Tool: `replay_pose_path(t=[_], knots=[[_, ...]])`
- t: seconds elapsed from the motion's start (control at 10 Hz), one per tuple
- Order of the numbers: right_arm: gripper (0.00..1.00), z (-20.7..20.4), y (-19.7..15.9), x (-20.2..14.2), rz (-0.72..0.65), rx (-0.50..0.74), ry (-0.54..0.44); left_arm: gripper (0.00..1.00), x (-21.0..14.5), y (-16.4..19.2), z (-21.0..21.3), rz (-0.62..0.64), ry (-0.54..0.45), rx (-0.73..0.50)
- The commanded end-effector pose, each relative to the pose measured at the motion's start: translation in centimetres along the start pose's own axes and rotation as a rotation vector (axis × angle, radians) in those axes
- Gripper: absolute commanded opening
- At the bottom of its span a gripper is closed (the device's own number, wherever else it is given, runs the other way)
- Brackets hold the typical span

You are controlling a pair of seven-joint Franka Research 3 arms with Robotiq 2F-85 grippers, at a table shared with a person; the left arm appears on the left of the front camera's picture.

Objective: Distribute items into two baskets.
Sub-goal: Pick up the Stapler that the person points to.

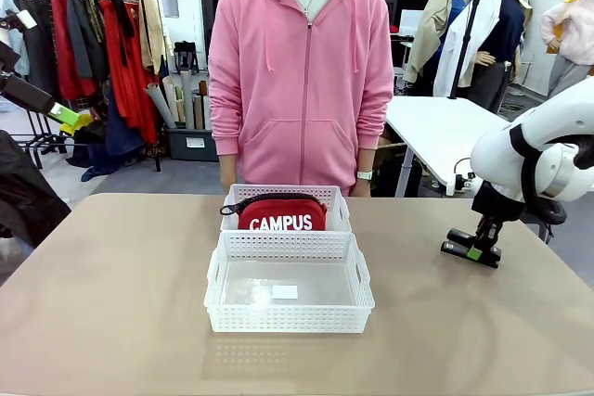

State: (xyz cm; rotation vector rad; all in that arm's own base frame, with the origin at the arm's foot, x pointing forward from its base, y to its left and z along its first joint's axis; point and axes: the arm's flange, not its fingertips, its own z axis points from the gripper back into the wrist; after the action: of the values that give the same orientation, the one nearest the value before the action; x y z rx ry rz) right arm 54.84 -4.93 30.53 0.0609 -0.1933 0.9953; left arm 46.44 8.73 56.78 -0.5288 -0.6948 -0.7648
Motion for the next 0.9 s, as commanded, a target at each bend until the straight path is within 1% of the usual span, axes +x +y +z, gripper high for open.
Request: replay_pose_path(t=[0.0, 0.1, 0.2, 0.3, 0.5, 0.6, 0.8], knots=[[0.0, 0.4, -0.7, 0.5, -0.034, 0.008, 0.001, 0.97, 0.0, -0.1, 0.0, -0.001, -0.003, 0.003], [0.0, 1.3, -0.4, 0.7, -0.064, 0.015, -0.018, 0.97, 0.0, -0.1, 0.0, -0.001, -0.003, 0.003], [0.0, 2.8, 0.0, 1.2, -0.058, 0.011, -0.034, 0.97, 0.0, -0.1, 0.0, -0.001, -0.003, 0.003], [0.0, 5.0, 0.7, 2.0, -0.037, -0.003, -0.041, 0.97, 0.0, -0.1, 0.0, -0.001, -0.003, 0.003], [0.0, 9.0, 2.1, 3.5, -0.064, -0.028, -0.031, 0.97, 0.0, -0.1, 0.0, -0.001, -0.003, 0.003], [0.0, 10.9, 3.1, 4.2, -0.075, -0.02, -0.037, 0.97, 0.0, -0.1, 0.0, -0.001, -0.003, 0.003], [0.0, 15.2, 5.7, 5.7, -0.042, -0.004, -0.059, 0.97, 0.0, -0.1, 0.0, -0.001, -0.003, 0.003]])
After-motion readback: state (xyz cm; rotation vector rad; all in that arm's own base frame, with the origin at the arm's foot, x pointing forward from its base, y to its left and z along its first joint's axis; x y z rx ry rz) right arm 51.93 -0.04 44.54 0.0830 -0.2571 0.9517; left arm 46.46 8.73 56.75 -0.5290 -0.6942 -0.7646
